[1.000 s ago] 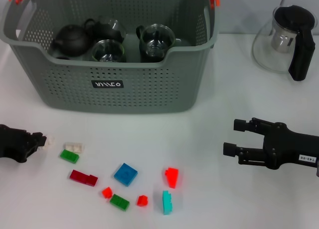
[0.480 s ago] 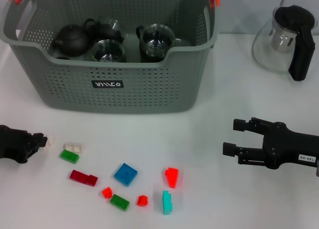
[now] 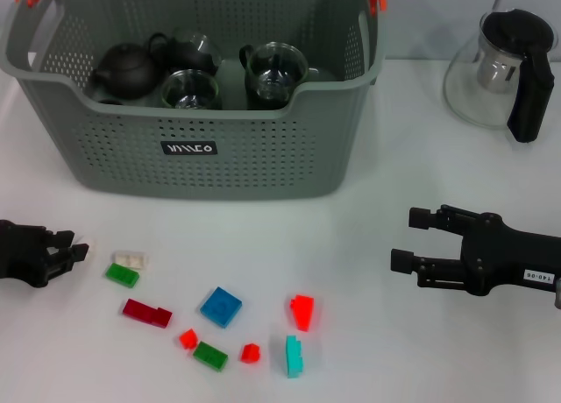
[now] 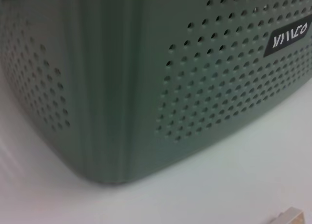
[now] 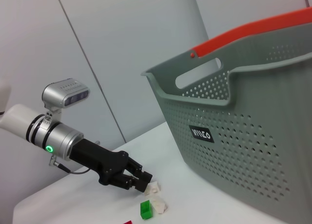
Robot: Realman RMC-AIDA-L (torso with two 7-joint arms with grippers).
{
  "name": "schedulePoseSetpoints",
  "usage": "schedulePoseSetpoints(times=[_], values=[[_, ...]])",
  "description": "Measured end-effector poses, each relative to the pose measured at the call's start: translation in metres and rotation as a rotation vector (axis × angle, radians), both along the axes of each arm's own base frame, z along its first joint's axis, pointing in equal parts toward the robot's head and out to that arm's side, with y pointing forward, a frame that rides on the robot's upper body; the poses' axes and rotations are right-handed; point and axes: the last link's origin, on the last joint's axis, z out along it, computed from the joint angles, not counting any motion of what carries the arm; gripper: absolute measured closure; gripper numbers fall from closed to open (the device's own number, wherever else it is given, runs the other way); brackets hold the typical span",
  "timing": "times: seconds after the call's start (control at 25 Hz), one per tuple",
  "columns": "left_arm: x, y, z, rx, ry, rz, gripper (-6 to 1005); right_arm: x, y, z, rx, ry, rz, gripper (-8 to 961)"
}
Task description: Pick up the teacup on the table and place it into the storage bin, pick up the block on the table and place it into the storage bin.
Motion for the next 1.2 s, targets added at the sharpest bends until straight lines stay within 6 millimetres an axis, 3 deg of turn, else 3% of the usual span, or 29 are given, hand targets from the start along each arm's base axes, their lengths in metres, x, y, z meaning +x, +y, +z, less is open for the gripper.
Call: schedulePoseSetpoints(times=[0.52,0.96,1.2], values=[[-0.0026,0.0001,-0.0046,0.006,0.016,0.010,724,0.0006,-0.0007,-0.0002,-0.001,0.000,-0.002,26],[-0.0037,-0.0009,-0.0038,0.025,0.009,0.023,752,0.0010,-0.0015,-0.0010,-0.004,0.002,-0.005,26],[-0.0014,-0.0012,-0.0006,0.029,-0.003,0.016,821,0.0009,-0.0016,-0.0014,-0.006,0.003,-0.006,26]])
